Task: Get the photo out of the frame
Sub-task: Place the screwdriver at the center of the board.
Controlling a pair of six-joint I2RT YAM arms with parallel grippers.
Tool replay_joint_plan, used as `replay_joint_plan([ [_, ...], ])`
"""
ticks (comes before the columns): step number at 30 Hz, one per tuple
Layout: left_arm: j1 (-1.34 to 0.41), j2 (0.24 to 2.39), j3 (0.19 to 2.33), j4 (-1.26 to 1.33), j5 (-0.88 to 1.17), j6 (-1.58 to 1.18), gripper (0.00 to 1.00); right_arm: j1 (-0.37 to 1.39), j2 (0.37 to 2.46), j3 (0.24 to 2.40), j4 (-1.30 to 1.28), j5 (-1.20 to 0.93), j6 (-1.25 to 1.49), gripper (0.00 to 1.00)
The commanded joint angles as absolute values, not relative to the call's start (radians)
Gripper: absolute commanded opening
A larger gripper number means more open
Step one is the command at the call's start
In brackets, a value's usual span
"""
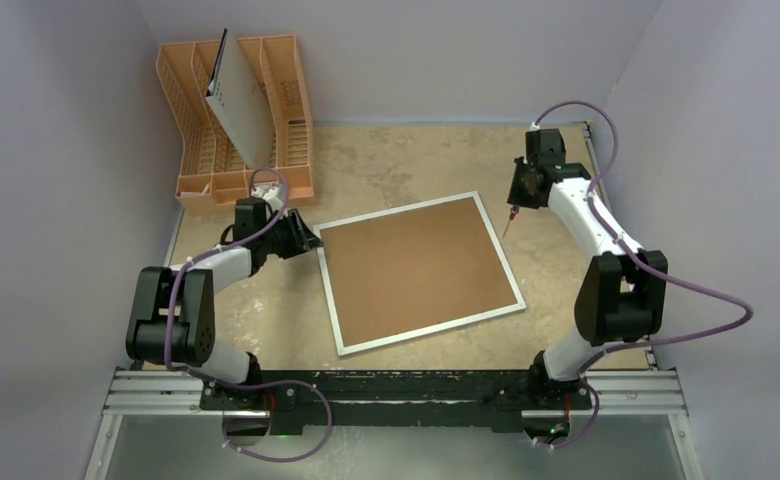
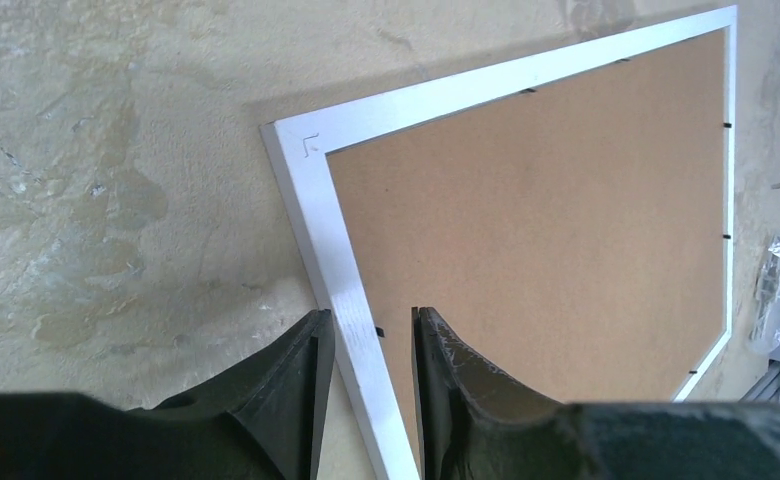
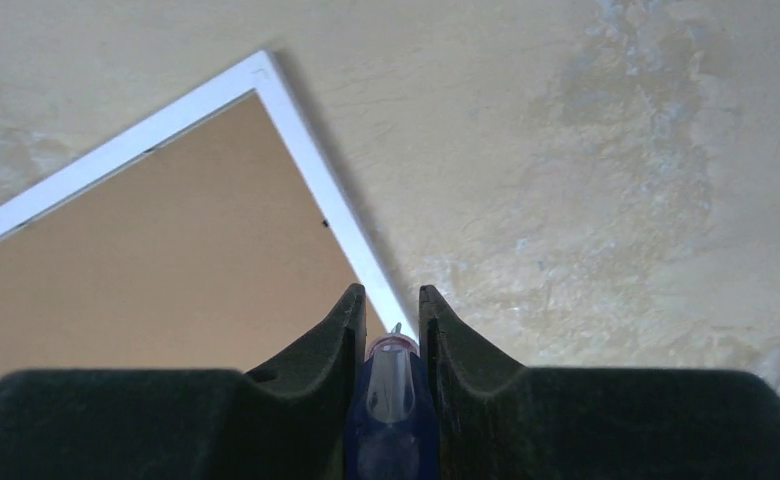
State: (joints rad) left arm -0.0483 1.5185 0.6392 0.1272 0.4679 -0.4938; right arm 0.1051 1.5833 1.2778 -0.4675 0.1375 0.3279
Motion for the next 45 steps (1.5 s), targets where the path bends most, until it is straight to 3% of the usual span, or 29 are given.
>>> replay_joint_plan([
  [1, -0.052, 1.440, 0.633, 0.093, 0.470, -0.447, 0.37, 0.064, 1.678, 1.398, -0.645, 0.146, 0.205, 0.00],
  [16, -0.052, 1.278, 0.567, 0.018, 0.521, -0.398, 0.37, 0.002, 1.981, 1.605, -0.829, 0.237, 0.079, 0.00],
  [24, -0.052, 1.213, 0.552, -0.055, 0.530, -0.382, 0.37, -0.049, 2.153, 1.679, -0.795, 0.214, 0.122, 0.00],
  [29, -0.053, 1.175, 0.512, -0.051, 0.527, -0.412, 0.37, -0.049, 2.183, 1.664, -0.764, 0.199, 0.127, 0.09],
  [37, -0.052, 1.146, 0.461, -0.041, 0.532, -0.442, 0.37, -0.049, 2.163, 1.630, -0.750, 0.201, 0.105, 0.32],
  [45, -0.052, 1.134, 0.447, -0.044, 0.517, -0.458, 0.37, -0.049, 2.109, 1.622, -0.751, 0.198, 0.093, 0.40],
])
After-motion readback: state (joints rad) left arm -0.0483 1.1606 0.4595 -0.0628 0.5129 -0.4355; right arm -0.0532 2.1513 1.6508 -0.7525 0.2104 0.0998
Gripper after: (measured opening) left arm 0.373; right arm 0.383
